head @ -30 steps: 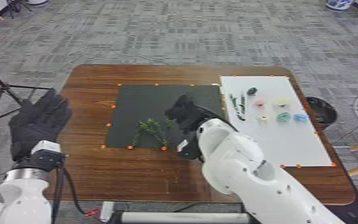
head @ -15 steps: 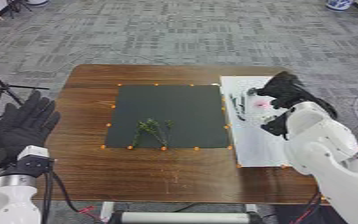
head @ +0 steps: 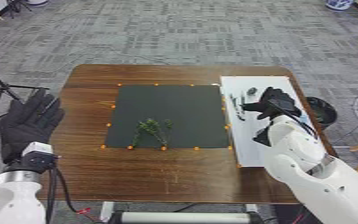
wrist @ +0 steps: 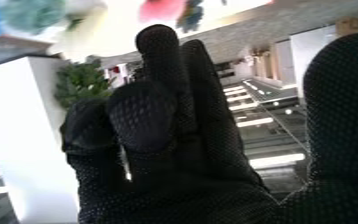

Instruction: Arrange flowers

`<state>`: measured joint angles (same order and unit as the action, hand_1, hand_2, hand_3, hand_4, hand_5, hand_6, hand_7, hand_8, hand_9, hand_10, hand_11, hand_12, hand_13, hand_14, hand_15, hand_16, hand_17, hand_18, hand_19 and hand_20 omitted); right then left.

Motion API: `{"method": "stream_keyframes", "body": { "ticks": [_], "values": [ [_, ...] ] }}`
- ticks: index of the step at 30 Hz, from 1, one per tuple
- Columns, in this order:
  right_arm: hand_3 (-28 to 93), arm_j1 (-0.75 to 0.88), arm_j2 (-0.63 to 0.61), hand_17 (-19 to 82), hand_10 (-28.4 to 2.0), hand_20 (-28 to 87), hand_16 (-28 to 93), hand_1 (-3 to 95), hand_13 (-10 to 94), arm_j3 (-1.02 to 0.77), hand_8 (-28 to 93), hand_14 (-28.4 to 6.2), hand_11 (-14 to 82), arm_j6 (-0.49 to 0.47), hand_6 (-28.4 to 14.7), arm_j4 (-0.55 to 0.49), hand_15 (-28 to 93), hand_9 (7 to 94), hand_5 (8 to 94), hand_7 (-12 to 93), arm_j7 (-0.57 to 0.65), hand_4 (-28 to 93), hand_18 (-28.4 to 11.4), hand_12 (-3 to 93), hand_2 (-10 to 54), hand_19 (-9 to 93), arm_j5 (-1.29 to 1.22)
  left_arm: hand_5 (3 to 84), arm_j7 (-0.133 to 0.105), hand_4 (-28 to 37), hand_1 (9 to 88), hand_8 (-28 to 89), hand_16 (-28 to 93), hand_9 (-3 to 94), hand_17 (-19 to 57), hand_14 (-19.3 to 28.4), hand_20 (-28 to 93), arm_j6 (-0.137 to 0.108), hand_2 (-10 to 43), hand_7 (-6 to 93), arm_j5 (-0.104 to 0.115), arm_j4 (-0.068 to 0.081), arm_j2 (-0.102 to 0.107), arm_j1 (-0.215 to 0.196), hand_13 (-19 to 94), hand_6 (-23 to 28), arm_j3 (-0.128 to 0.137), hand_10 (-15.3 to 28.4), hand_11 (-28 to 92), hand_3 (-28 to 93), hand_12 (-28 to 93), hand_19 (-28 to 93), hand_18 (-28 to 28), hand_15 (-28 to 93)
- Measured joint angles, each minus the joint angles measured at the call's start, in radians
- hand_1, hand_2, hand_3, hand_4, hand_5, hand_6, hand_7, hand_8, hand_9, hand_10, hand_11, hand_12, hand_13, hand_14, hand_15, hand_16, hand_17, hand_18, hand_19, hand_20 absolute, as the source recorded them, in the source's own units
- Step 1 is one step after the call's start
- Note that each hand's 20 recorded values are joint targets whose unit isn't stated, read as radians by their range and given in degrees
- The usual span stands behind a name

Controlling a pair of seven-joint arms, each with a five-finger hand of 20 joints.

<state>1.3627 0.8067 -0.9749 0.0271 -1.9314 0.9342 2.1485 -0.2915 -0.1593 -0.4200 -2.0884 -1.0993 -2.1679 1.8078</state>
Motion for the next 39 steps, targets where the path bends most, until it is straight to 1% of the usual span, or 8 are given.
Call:
{"method": "stream_keyframes", "body": {
  "ticks": [8,14,21,24,30,33,35,39],
  "values": [
    [53,-0.181,0.034,44,-17.5,44,41,34.0,71,0.162,-7,-11.2,46.1,-0.153,-9.8,0.115,73,67.2,63.2,8,0.052,-26,-23.9,35.4,-9.5,93,-0.015,40.1,-0.001,-28.3,23.1,-7,-3,29.9,-8.3,14.7,8,-0.005,19.3,7.0,0.007,-0.001,0.002,-0.002,22,9.3,-0.002,15.8,18,69,9,30,12.5,20],
    [51,-0.277,0.066,44,-17.4,44,41,35.2,70,0.242,-7,-11.2,46.0,-0.166,-9.8,0.228,73,67.2,62.9,8,0.053,-27,-24.0,35.5,-9.5,93,-0.063,40.1,-0.002,-28.3,23.1,-7,-3,29.9,-8.3,14.7,8,-0.004,19.4,7.1,0.007,-0.003,0.002,-0.005,21,9.3,-0.002,15.7,18,69,9,30,12.5,20],
    [45,-0.338,0.098,44,-17.2,44,41,39.4,70,0.296,-7,-11.2,47.0,-0.199,-9.7,0.273,73,67.4,63.2,8,0.054,-27,-24.0,36.0,-9.5,93,-0.084,40.1,-0.002,-28.3,23.1,-7,-3,29.8,-8.4,14.7,8,-0.004,19.4,7.0,0.007,-0.003,0.002,-0.004,21,9.3,-0.009,15.7,18,69,10,30,12.5,20],
    [56,-0.374,0.109,44,-16.5,44,41,40.9,71,0.348,-7,-11.0,47.8,-0.227,-9.2,0.3,73,67.6,63.7,8,0.054,-27,-24.0,36.2,-9.5,93,-0.092,40.1,-0.002,-28.3,23.3,-7,-3,29.9,-8.3,14.7,8,-0.004,19.6,7.0,0.007,-0.003,0.002,-0.004,22,9.3,-0.013,15.7,18,69,10,30,12.6,20],
    [63,-0.417,0.141,45,-15.0,43,41,46.4,72,0.383,-8,-9.9,49.4,-0.261,-6.6,0.341,73,68.7,67.4,13,0.075,-28,-23.6,37.9,-9.5,93,-0.099,40.1,0.0,-28.3,23.8,-7,-3,29.9,-8.4,14.7,8,-0.002,19.8,7.0,0.008,-0.003,0.005,-0.001,22,9.3,-0.02,15.7,18,69,10,30,12.6,20],
    [60,-0.418,0.148,46,-11.5,42,41,58.6,74,0.382,11,-9.0,37.6,-0.261,-4.8,0.348,71,73.0,71.1,20,0.079,-25,-23.4,55.9,-9.5,93,-0.092,40.3,0.0,-28.3,26.7,-7,-2,29.9,-8.3,14.7,8,-0.002,19.1,7.2,0.008,-0.003,0.006,0.0,22,9.3,-0.02,15.6,18,69,10,30,12.5,20],
    [61,-0.418,0.152,46,-10.9,42,41,60.7,74,0.38,16,-8.7,36.3,-0.261,-3.5,0.351,71,74.2,72.3,24,0.08,-24,-23.4,58.7,-9.5,93,-0.085,40.7,0.0,-28.3,29.5,-7,-2,30.3,-8.4,14.5,8,-0.003,19.1,7.8,0.01,-0.003,0.006,0.0,22,9.2,-0.02,15.3,19,68,10,31,12.5,22],
    [62,-0.412,0.168,47,-10.6,43,41,59.9,76,0.353,19,-8.5,35.9,-0.294,-2.3,0.353,71,76.3,74.3,31,0.088,-22,-23.3,59.0,-9.5,93,-0.101,40.8,0.001,-28.3,29.6,-8,-3,30.3,-8.5,14.5,8,-0.011,18.4,8.3,0.013,-0.004,0.007,-0.001,22,9.3,-0.019,15.4,20,68,10,31,12.6,22]
  ]
}}
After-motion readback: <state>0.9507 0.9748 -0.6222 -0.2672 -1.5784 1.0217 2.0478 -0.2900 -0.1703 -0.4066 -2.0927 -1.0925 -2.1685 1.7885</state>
